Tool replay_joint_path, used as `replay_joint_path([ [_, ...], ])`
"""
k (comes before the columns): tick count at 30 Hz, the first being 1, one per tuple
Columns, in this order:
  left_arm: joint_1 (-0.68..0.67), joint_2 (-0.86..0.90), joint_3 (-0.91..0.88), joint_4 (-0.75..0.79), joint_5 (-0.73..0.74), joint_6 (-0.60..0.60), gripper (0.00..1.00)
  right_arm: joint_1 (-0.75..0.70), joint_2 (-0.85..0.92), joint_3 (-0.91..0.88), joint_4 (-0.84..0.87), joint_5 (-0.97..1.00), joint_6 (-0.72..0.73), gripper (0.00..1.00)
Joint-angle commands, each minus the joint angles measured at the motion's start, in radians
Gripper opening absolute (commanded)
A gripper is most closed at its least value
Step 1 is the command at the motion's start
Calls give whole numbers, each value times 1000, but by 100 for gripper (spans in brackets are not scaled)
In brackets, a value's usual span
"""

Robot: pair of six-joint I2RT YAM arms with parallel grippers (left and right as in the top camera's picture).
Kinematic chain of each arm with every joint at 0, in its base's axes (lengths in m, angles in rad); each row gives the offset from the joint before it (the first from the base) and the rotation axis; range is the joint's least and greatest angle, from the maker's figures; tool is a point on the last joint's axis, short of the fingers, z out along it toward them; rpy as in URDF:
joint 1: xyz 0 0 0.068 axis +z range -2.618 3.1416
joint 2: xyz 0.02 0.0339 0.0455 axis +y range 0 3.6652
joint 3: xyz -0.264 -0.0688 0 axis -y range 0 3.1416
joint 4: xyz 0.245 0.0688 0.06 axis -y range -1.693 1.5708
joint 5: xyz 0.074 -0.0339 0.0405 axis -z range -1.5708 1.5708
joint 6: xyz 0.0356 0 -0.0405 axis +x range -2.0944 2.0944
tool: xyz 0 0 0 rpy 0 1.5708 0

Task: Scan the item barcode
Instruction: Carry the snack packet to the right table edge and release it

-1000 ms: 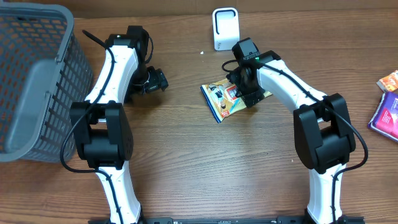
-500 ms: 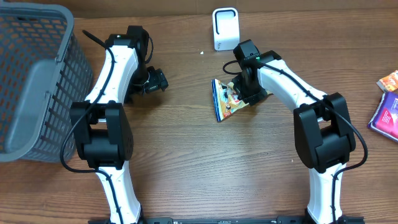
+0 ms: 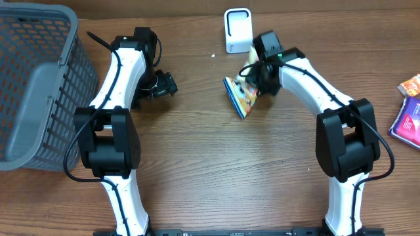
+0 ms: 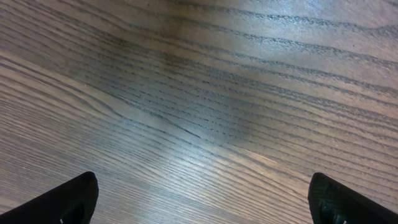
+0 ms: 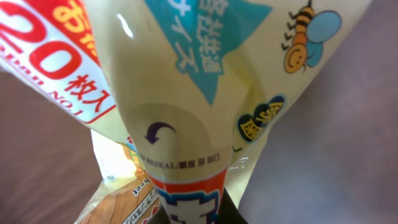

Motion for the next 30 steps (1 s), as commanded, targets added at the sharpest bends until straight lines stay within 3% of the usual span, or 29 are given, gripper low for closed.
replay_joint_path([
  [1,-2,8,-1,2,5,16,100,14,-35,59,100,-10,-259,4],
  [8,-2,8,-1,-3,5,16,100,14,-34,58,348,23,-502,4],
  [18,-2,8,-1,-3,5,16,100,12,-14,58,630,245,-504,4],
  [30,-2,8,-1,-3,5,16,100,11,72,58,781,259,-493,4],
])
